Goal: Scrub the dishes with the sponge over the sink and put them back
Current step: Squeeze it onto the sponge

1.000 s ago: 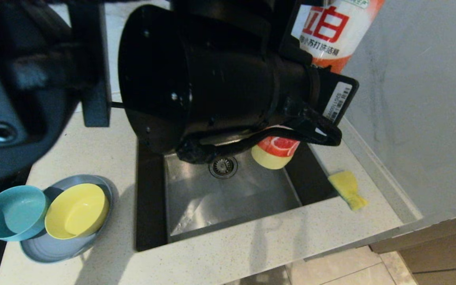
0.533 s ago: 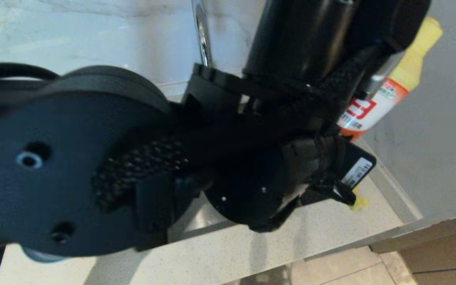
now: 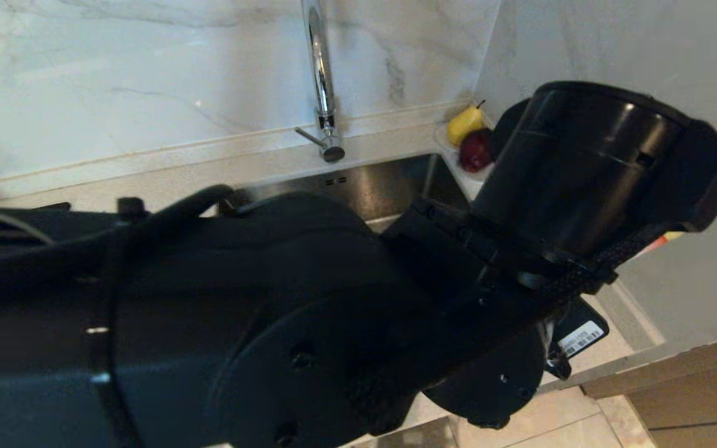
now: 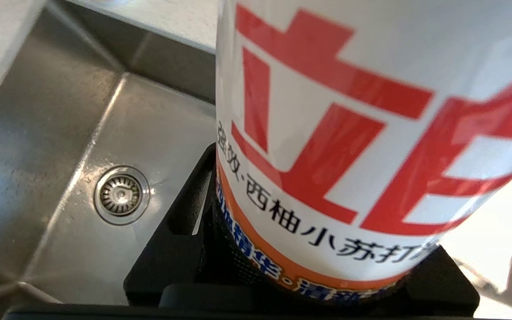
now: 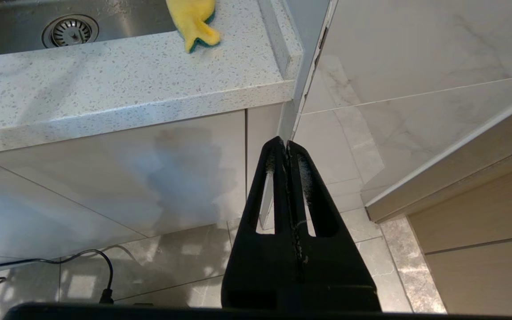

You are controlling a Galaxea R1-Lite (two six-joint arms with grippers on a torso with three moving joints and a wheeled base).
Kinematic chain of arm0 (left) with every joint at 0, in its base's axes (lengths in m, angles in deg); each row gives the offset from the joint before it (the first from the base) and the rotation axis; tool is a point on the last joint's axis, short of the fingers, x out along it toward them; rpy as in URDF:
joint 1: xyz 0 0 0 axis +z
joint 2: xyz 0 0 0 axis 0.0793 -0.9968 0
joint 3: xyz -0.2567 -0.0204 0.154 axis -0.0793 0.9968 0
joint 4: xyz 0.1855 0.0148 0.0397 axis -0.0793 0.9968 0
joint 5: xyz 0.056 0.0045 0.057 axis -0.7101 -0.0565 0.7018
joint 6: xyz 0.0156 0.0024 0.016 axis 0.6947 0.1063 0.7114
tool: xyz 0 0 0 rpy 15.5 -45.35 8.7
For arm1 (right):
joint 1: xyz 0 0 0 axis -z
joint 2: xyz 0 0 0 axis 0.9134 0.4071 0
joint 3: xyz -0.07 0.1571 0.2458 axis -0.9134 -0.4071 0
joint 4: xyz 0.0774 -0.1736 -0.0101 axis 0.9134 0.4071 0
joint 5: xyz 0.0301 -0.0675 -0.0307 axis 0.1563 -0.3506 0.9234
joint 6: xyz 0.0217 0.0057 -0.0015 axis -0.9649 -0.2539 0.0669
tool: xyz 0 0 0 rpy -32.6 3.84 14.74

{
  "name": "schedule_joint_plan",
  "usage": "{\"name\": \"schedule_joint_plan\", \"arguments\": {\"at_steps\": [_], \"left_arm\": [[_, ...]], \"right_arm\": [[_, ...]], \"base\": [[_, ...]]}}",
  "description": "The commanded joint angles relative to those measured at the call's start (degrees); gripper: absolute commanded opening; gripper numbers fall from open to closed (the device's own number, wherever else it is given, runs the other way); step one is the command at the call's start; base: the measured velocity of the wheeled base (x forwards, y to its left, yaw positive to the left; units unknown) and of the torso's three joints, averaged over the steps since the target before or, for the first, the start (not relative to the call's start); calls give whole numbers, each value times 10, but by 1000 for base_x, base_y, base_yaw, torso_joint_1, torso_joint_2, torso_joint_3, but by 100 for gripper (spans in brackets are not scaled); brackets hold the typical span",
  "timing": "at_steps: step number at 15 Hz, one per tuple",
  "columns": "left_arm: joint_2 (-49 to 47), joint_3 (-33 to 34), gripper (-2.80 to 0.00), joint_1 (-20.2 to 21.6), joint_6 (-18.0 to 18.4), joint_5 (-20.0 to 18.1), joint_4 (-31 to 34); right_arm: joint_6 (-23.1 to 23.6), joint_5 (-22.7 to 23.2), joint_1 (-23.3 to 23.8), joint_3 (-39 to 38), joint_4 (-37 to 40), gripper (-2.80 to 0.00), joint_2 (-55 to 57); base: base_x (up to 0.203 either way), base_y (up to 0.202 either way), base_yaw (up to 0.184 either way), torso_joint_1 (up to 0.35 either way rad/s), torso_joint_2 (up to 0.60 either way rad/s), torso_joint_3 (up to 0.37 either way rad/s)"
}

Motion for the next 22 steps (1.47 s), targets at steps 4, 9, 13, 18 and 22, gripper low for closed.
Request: {"name": "schedule_joint_plan", "arguments": {"at_steps": [4, 9, 13, 18, 22], "left_arm": [[-27, 17, -280, -9, 40, 2, 1], [-28, 68, -280, -14, 64, 31, -1], [-31, 114, -280, -17, 71, 42, -5], [-57, 115, -280, -26, 85, 64, -5], [-68, 115, -280, -28, 124, 90, -2]], "right_arm": [[0, 0, 0, 0, 0, -280, 0], [0, 0, 0, 0, 0, -280, 0], [0, 0, 0, 0, 0, -280, 0], [0, 0, 0, 0, 0, -280, 0], [0, 0, 0, 0, 0, -280, 0]], "base": [[0, 0, 0, 0, 0, 0], [0, 0, 0, 0, 0, 0], [0, 0, 0, 0, 0, 0], [0, 0, 0, 0, 0, 0], [0, 0, 0, 0, 0, 0]]}}
